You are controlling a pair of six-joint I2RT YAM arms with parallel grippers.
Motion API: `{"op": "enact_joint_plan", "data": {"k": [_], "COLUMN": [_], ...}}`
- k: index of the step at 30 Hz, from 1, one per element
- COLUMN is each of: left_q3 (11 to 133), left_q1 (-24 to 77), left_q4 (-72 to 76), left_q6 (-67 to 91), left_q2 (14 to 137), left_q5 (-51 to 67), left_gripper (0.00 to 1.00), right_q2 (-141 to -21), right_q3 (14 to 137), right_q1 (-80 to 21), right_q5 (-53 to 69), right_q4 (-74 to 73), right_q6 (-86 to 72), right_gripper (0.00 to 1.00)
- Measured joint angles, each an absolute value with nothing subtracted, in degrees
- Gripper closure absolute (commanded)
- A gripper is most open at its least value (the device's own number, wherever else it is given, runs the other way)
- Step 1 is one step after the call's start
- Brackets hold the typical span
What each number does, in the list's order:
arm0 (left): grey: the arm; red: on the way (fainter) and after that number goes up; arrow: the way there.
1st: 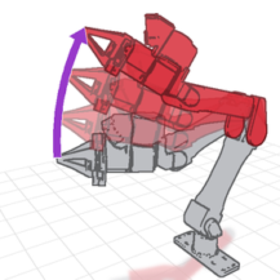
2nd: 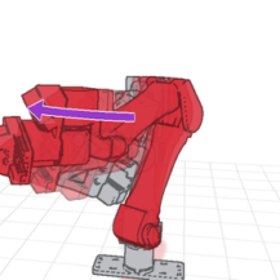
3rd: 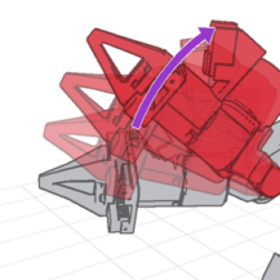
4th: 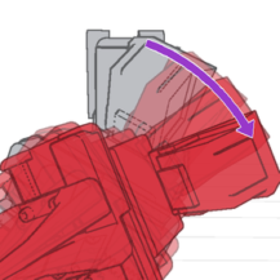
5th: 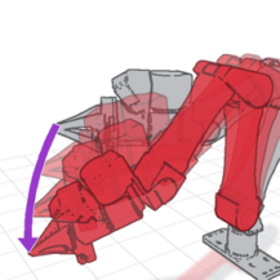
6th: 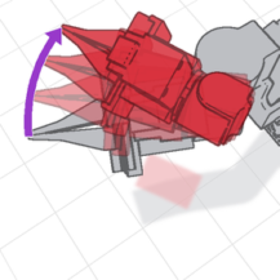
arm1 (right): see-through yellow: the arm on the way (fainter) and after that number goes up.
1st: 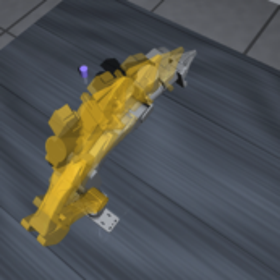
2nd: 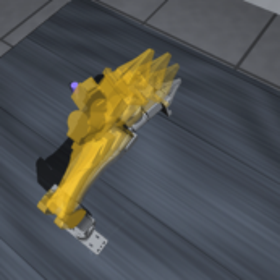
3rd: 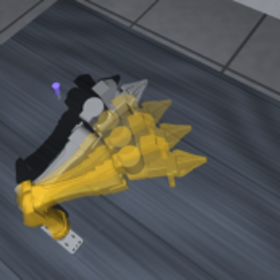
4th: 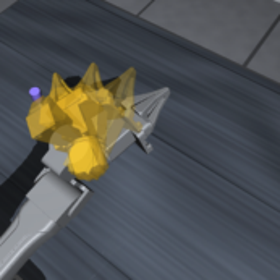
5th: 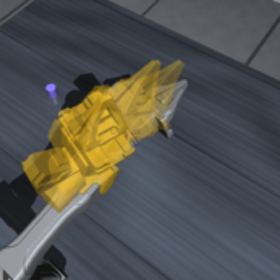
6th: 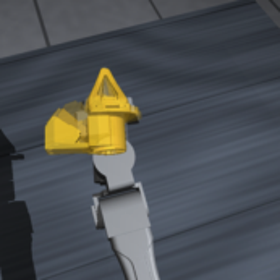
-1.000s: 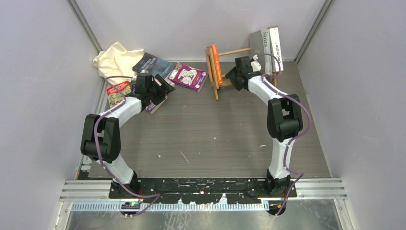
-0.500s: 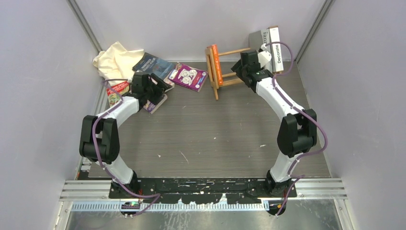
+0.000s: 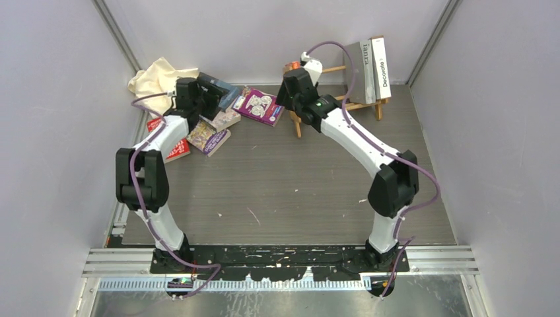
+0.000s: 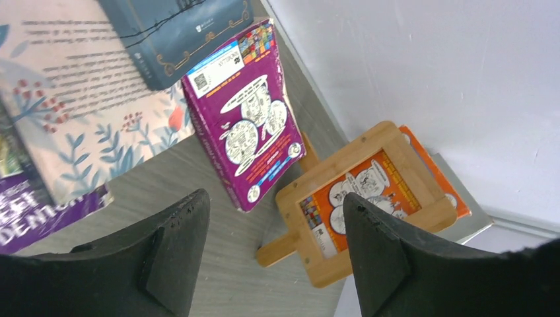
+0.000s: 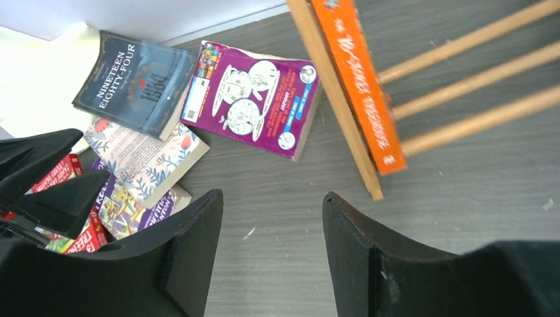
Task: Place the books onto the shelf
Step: Pick up the book from the center of the board.
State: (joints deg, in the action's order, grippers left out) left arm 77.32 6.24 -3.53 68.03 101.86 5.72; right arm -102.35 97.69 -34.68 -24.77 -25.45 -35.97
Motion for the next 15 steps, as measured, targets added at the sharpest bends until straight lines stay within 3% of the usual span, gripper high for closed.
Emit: {"op": "enact_joint_plan", "data": {"k": [15], "left_q3": [96.47], "left_q1": [7.81], "left_q4": [-1.45], "left_q6": [67.81], "left_q2": [123.81], "left_q5": [6.11], "left_gripper": [0.29], "right_q2": [-131.44], "right_q3": [120.14], "right_q1": [-32.88], "right_q5": [-19.81], "right_q4": [-30.85], "right_q6": [-30.81], "right_gripper": [0.36]}}
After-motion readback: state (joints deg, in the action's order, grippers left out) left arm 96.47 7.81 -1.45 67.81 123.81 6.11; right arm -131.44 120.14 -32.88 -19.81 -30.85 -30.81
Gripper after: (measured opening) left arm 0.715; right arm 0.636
